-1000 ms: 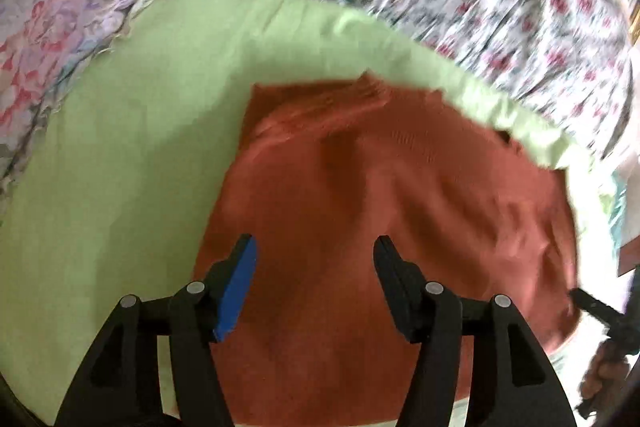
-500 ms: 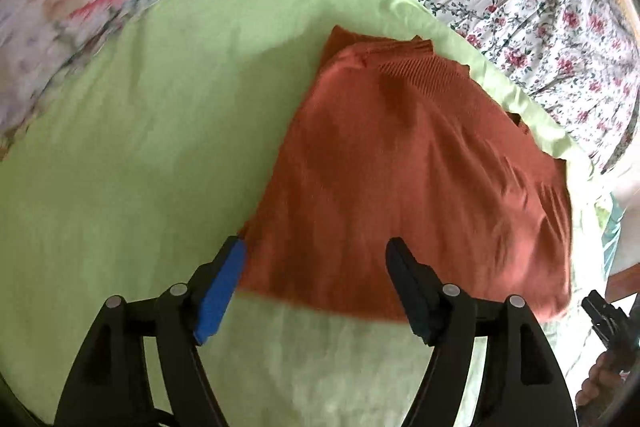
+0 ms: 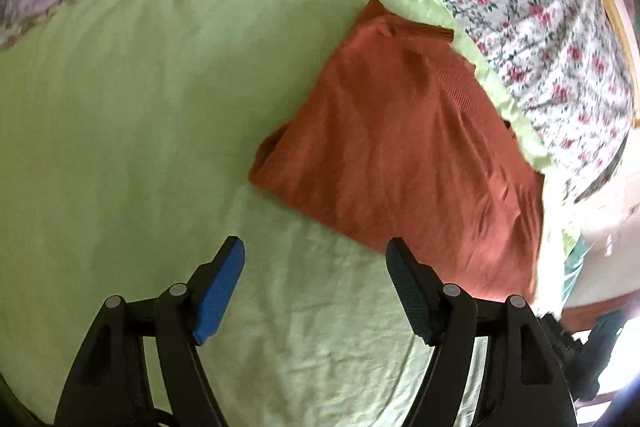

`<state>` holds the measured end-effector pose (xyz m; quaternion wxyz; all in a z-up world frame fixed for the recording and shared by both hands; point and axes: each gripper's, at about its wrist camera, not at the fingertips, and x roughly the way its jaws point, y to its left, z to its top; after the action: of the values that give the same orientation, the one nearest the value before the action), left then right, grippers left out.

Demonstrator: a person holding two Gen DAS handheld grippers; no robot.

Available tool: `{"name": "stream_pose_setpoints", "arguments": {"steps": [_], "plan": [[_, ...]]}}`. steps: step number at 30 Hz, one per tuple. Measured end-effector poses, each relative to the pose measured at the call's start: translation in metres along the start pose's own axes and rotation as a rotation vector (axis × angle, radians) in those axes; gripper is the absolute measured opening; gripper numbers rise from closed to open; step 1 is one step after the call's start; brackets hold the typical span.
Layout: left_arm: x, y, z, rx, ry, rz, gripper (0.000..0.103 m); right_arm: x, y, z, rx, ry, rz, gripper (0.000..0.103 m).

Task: Fold small clothes
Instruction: 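Raise both open grippers away from the folded sweater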

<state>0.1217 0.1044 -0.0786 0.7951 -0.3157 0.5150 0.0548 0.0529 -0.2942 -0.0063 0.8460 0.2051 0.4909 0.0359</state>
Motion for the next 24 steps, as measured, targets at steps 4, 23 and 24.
{"name": "stream_pose_setpoints", "arguments": {"steps": [4, 23, 24], "plan": [[0.008, -0.001, 0.002, -0.056, 0.008, -0.043, 0.074, 0.000, 0.004, -0.003, -0.011, 0.012, 0.006, 0.051], [0.062, -0.035, 0.047, -0.125, -0.087, -0.022, 0.041, 0.013, -0.005, 0.005, -0.003, 0.055, 0.015, 0.051], [0.064, -0.039, 0.050, -0.100, -0.083, -0.007, 0.037, 0.013, -0.006, 0.006, -0.004, 0.054, 0.016, 0.051]]}}
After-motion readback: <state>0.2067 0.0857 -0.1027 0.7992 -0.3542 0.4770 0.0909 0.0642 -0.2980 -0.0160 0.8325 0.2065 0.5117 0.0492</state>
